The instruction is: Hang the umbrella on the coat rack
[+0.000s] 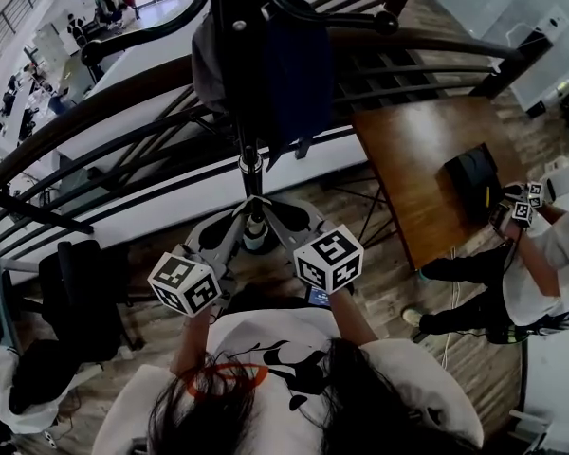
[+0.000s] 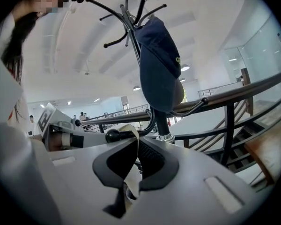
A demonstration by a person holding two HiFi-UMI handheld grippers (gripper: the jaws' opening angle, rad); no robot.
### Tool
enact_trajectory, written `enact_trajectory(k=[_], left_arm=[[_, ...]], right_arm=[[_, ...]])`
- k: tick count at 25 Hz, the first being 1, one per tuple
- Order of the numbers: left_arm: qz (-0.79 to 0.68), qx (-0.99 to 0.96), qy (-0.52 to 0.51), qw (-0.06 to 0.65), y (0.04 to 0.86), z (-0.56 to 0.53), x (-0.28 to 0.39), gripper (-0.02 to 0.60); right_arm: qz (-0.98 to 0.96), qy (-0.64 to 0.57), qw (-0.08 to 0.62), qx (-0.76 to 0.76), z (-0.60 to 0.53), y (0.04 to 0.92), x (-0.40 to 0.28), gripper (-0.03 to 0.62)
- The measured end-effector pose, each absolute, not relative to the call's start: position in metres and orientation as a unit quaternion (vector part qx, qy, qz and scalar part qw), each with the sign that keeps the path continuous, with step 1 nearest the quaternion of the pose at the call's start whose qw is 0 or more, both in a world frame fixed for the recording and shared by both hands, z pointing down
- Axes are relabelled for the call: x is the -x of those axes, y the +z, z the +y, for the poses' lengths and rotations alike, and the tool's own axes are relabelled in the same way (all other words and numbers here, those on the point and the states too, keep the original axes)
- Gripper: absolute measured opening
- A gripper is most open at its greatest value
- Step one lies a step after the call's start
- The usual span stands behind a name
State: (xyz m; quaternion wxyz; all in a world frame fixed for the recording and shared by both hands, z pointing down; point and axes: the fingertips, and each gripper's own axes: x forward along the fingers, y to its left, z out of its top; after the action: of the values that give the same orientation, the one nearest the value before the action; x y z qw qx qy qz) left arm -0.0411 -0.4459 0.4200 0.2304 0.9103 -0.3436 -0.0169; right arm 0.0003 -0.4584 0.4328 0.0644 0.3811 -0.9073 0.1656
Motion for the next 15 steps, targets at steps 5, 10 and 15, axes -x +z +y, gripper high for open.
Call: enact_trajectory(k=[5, 10, 15], left_arm=[[-0.328, -0.912, 0.005, 0.244, 0.441, -0.449, 0.036, 0.0], [-0.31, -0.918, 0.017, 0.249, 0.451, -0.454, 0.028, 0.002], [-0.298, -0.922, 0.024, 0.246, 0.457, -0.463, 0.025, 0.002]], right_arm=[[-0.9, 0.18, 0.079, -0.388, -0.459, 0.452, -0.001, 0.028], [-0.902, 0.184, 0.073, -0.384, -0.462, 0.458, 0.004, 0.029], [-0.902, 0.184, 0.071, -0.383, -0.468, 0.462, 0.007, 0.031]])
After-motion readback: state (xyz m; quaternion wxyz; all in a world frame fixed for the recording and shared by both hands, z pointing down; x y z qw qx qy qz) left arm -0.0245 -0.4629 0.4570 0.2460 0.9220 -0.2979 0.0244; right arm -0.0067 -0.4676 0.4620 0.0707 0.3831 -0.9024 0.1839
